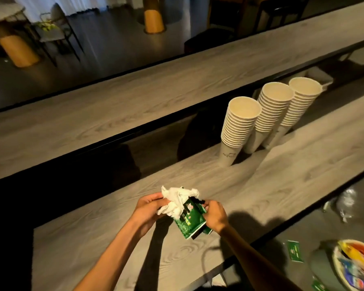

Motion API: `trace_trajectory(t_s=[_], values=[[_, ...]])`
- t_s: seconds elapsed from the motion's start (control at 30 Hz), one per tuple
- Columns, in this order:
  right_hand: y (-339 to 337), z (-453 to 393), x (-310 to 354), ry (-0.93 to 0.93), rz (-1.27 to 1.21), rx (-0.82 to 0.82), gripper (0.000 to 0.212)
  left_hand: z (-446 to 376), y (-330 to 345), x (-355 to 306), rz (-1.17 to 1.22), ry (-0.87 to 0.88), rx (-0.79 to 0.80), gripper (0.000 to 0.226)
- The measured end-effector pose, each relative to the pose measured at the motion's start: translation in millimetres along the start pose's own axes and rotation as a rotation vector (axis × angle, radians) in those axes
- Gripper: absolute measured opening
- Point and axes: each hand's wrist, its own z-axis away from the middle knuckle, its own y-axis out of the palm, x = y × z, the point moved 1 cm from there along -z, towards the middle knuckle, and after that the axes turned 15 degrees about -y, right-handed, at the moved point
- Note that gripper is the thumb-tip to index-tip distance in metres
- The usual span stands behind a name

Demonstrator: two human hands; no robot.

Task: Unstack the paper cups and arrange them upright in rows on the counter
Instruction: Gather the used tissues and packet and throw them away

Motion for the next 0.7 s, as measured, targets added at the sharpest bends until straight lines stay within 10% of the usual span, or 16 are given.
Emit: trace_trajectory(t_s=[0.17, 0.7], values=[[-48.0, 41.7, -3.3, 0.012, -0.541, -0.282, 0.022, 7.3, 55.8, -7.8, -0.284, 0.093, 0.115, 0.021], [-276.0, 250.7, -183.5, 0.339, -1.155, -1.106, 0.029, 20.9, 456.5, 140.4, -0.706, 0.162, 0.571, 0.023]])
